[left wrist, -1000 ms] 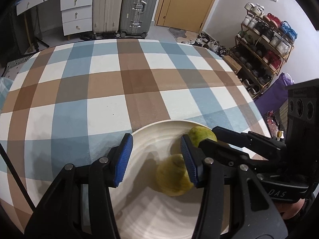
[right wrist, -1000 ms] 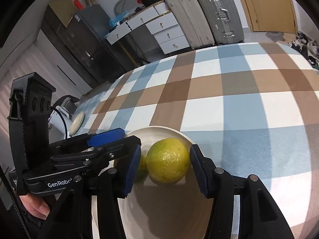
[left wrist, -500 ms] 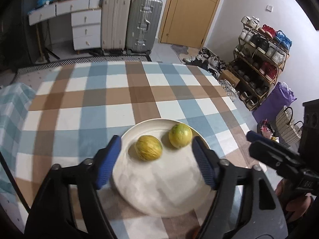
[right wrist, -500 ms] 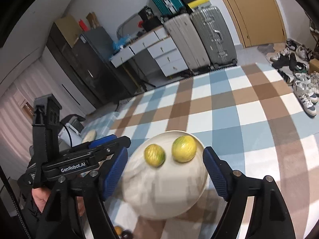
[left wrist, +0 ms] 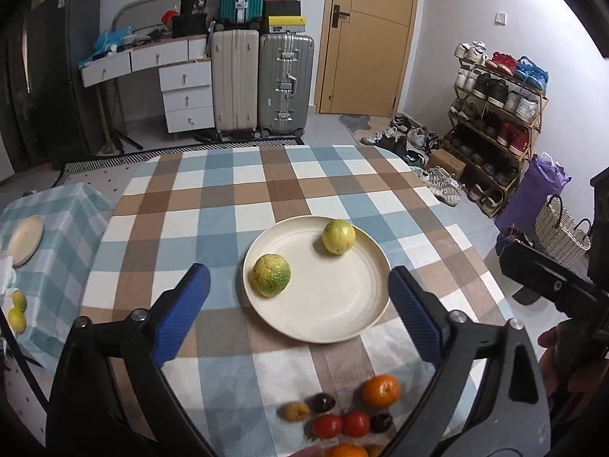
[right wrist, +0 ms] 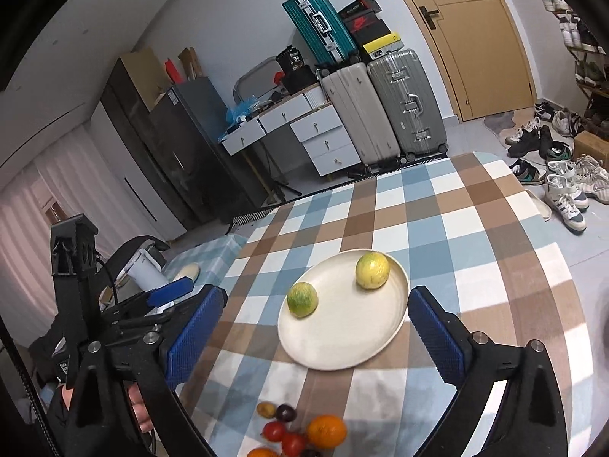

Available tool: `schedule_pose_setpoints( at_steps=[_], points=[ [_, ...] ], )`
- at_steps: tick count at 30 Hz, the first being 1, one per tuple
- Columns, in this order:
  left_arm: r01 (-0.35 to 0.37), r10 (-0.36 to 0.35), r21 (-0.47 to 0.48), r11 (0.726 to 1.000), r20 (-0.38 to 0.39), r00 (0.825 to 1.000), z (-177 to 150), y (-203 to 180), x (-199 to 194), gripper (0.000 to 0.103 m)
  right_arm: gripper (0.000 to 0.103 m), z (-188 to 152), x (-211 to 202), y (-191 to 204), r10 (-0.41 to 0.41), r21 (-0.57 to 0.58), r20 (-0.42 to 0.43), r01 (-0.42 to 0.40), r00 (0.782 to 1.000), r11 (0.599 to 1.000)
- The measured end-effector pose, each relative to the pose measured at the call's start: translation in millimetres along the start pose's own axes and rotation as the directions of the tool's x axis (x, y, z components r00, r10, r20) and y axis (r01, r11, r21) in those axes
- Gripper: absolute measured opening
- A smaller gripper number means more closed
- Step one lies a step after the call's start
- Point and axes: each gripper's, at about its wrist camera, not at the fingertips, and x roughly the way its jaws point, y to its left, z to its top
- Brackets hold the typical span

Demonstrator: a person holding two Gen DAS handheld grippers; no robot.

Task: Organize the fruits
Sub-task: 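Move the left gripper back to the fruit cluster over the large orange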

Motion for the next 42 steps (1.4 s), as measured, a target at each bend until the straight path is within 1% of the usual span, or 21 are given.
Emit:
schedule_pose_setpoints(
  at_steps=[3, 5, 8, 10, 12, 14, 16, 20, 22, 24, 27, 30, 33, 35, 38, 42],
  points=[
    [-0.017, 0.017, -0.006, 1.000, 0.019, 1.000, -16, -2, -20, 0.101, 0.102, -9, -12, 6, -0.011, -0.012, 0.010, 0.011, 1.000, 1.000],
    [-0.041, 0.041, -0.006, 0.999, 0.023, 0.999, -25, -3, -28, 0.102, 0.102, -16, -18, 8, -0.013, -0.017, 0.018, 0.013, 1.000, 1.000],
    [-0.047, 0.047, 0.001, 0.999, 0.008, 0.999, -42, -4, -38, 0.102, 0.103, -27, -28, 12, -0.025, -0.033, 0.032, 0.026, 0.999, 0.999],
    [-0.041, 0.041, -0.011, 0.999, -0.008, 0.999, -52, -2, -39, 0.102, 0.103, -36, -31, 14, -0.038, -0.050, 0.027, 0.039, 0.999, 0.998],
    [-0.032, 0.031, -0.033, 0.999, -0.031, 0.999, -67, 1, -41, 0.102, 0.103, -46, -31, 16, -0.051, -0.066, 0.004, 0.051, 0.999, 0.997],
    [-0.016, 0.014, -0.042, 0.999, -0.057, 0.998, -79, 2, -39, 0.102, 0.103, -55, -29, 18, -0.046, -0.079, -0.028, 0.044, 0.999, 0.996],
    [-0.015, 0.012, -0.036, 0.999, -0.074, 0.997, -91, 1, -36, 0.102, 0.103, -63, -27, 19, -0.047, -0.090, -0.044, 0.043, 0.998, 0.995],
    [-0.012, 0.009, -0.030, 0.999, -0.093, 0.996, -116, -3, -35, 0.102, 0.103, -83, -21, 17, -0.075, -0.109, -0.085, 0.066, 0.994, 0.992],
    [-0.011, 0.008, -0.028, 1.000, -0.119, 0.993, -125, -5, -26, 0.102, 0.103, -91, -16, 16, -0.085, -0.113, -0.107, 0.073, 0.991, 0.991],
    [0.004, -0.008, -0.034, 0.999, -0.145, 0.989, -135, -6, -20, 0.102, 0.103, -99, -13, 14, -0.091, -0.116, -0.124, 0.076, 0.988, 0.990],
    [0.024, -0.029, -0.032, 0.999, -0.180, 0.983, -146, -8, -11, 0.102, 0.103, -105, -8, 15, -0.107, -0.135, -0.143, 0.087, 0.984, 0.987],
    [0.017, -0.018, -0.009, 1.000, -0.174, 0.985, -155, -10, -7, 0.102, 0.103, -107, -3, 15, -0.142, -0.152, -0.153, 0.118, 0.978, 0.981],
    [0.043, -0.049, -0.032, 0.999, -0.210, 0.976, -162, -9, 0, 0.102, 0.103, -108, -1, 14, -0.151, -0.156, -0.157, 0.127, 0.976, 0.980],
    [0.054, -0.062, -0.041, 0.998, -0.219, 0.974, -165, -9, 4, 0.102, 0.103, -108, 0, 13, -0.153, -0.156, -0.160, 0.128, 0.975, 0.979],
    [0.049, -0.051, -0.016, 0.999, -0.230, 0.972, -170, -15, 9, 0.102, 0.103, -108, 3, 11, -0.162, -0.156, -0.164, 0.137, 0.973, 0.978],
    [0.042, -0.039, 0.007, 0.999, -0.262, 0.964, -176, -22, 19, 0.102, 0.103, -107, 4, 12, -0.166, -0.152, -0.165, 0.141, 0.972, 0.978]
  ],
)
